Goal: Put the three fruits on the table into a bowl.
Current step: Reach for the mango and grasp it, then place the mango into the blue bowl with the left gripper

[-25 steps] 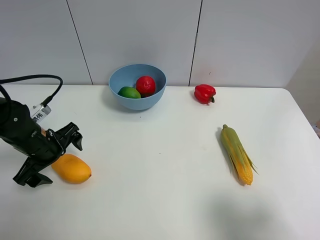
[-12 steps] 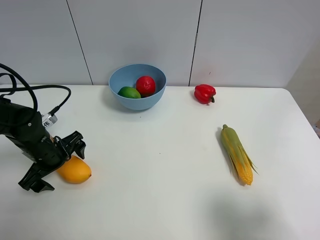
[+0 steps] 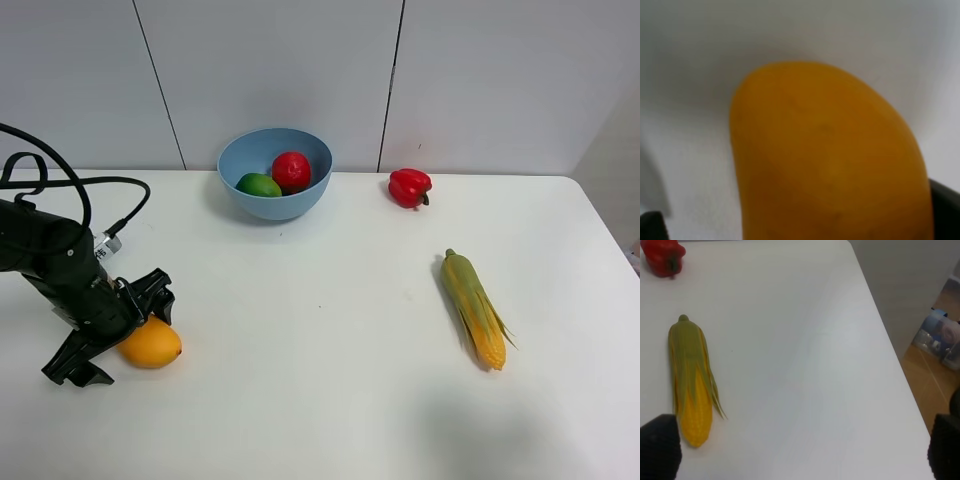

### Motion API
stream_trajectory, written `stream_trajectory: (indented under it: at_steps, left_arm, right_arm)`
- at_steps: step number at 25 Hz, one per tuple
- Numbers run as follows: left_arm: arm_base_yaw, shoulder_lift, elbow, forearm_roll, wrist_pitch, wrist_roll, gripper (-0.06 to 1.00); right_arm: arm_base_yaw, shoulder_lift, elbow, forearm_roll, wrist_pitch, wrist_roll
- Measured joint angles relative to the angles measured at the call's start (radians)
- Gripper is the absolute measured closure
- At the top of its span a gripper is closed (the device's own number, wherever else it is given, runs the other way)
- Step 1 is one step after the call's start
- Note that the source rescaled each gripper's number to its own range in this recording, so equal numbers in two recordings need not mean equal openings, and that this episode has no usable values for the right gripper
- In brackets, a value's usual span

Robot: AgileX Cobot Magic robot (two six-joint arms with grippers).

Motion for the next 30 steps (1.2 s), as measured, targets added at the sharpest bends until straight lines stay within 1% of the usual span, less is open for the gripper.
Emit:
stream_trajectory:
  at_steps: [1,2,3,7,9,11,13,15,18,21,24,26,27,30]
  left_arm:
    - [0.0,0.0,0.0,-0.001,0.004,0.0,0.55]
    - [0.0,0.0,0.0,-0.005,0.011,0.0,0.84]
    - [0.0,0.0,0.0,-0.007,0.02,0.0,0.88]
    - [0.0,-0.006,0.0,-0.025,0.041,0.008,0.87]
    - [0.0,-0.025,0.0,-0.025,0.048,0.041,0.87]
    - [0.0,-0.057,0.0,-0.021,0.044,0.104,0.87]
    - [-0.006,-0.109,0.001,-0.003,0.045,0.23,0.87]
    - [-0.019,-0.167,-0.001,0.028,0.042,0.39,0.87]
    - [-0.039,-0.243,-0.039,0.067,0.063,0.695,0.87]
    - [-0.046,-0.274,-0.128,0.075,0.108,1.044,0.87]
    - [-0.046,-0.263,-0.244,0.078,0.102,1.284,0.87]
    - [-0.046,-0.234,-0.334,0.078,0.046,1.377,0.87]
    - [-0.046,-0.211,-0.373,0.078,0.016,1.407,0.87]
    - [-0.046,-0.113,-0.512,0.078,-0.066,1.437,0.87]
  right_arm:
    - [0.0,0.0,0.0,0.0,0.0,0.0]
    - [0.0,0.0,0.0,0.0,0.0,0.0]
    - [0.0,0.0,0.0,0.0,0.0,0.0]
    - [0.0,0.0,0.0,0.0,0.0,0.0]
    - [0.0,0.0,0.0,0.0,0.0,0.0]
    - [0.0,0.0,0.0,0.0,0.0,0.0]
    - [0.0,0.0,0.0,0.0,0.0,0.0]
    - [0.0,0.0,0.0,0.0,0.0,0.0]
    - [0.0,0.0,0.0,0.0,0.0,0.0]
    - [0.0,0.0,0.0,0.0,0.0,0.0]
    - [0.0,0.0,0.0,0.0,0.0,0.0]
    - [0.0,0.0,0.0,0.0,0.0,0.0]
    - [0.0,0.0,0.0,0.0,0.0,0.0]
    - [0.0,0.0,0.0,0.0,0.0,0.0]
